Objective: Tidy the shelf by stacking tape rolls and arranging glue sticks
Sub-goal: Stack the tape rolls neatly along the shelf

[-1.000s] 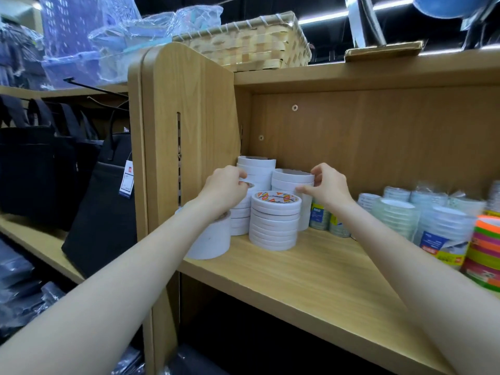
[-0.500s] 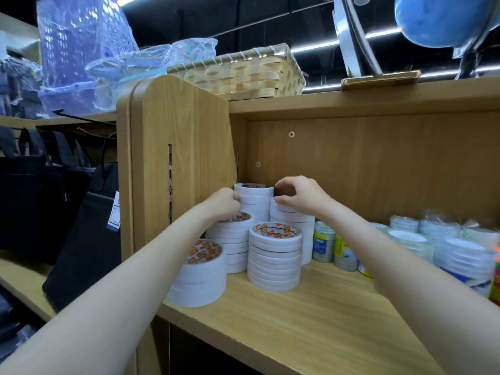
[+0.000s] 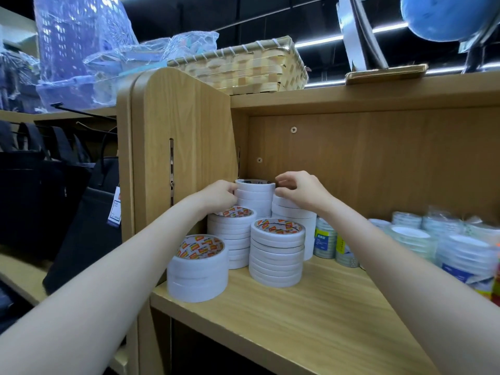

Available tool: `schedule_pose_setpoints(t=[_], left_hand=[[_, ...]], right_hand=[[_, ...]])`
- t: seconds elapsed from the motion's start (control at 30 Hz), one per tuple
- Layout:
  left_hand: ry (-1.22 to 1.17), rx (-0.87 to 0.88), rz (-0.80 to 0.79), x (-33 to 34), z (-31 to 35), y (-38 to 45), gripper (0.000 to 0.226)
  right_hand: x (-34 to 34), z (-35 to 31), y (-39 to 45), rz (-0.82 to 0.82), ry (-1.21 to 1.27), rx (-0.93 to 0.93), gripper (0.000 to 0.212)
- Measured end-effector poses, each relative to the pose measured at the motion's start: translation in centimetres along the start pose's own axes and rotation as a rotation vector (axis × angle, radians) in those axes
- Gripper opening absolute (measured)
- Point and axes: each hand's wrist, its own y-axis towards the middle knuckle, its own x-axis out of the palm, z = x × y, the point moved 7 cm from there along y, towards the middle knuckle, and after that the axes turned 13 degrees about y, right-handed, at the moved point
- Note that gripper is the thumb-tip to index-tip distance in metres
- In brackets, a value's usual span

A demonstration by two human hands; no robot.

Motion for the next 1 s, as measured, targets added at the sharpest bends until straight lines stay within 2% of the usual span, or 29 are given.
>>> schedule_pose_setpoints(t=[0.1, 0.2, 0.27, 0.43, 0.57, 0.8, 0.9, 0.97, 1.0], left_hand=[[0.112, 0.019, -0.06, -0.5, 0.3, -1.0, 0.037], [0.271, 0.027, -0.183, -0.4, 0.4, -2.3, 0.043], [0.357, 0.052, -0.208, -0.3, 0.5, -2.9, 0.044], [0.405, 0.083, -0.088, -0.5, 0.4, -3.3, 0.024], [0.364, 0.077, -0.046, -0.5, -0.2, -3.5, 0.022], [0.381, 0.069, 0.09, 0.2, -0.2, -4.9, 0.02], [0.417, 0.038, 0.13, 0.5, -0.1, -5.2, 0.021], [0.394, 0.002, 0.178, 0.3, -0.3, -5.5, 0.022], [0.381, -0.013, 0.215, 0.1, -0.3, -5.8, 0.023]], right_hand=[[-2.1, 0.4, -1.9, 0.067, 0.026, -0.004, 0.036], [-3.6, 1.3, -3.7, 0.095, 0.011, 0.049, 0.039], [-3.9, 1.5, -4.7, 0.086, 0.018, 0.067, 0.042], [-3.9, -0.8, -7.9, 0.143, -0.019, -0.116, 0.024], [-1.2, -1.8, -10.3, 0.06, -0.078, -0.253, 0.016], [0.3, -1.3, -10.9, 0.058, -0.081, -0.23, 0.014], [1.3, -2.1, -11.8, 0.086, -0.297, -0.29, 0.02], [2.0, -2.3, -12.3, 0.071, -0.237, -0.227, 0.026], [2.1, -2.4, -12.4, 0.086, -0.285, -0.258, 0.027]])
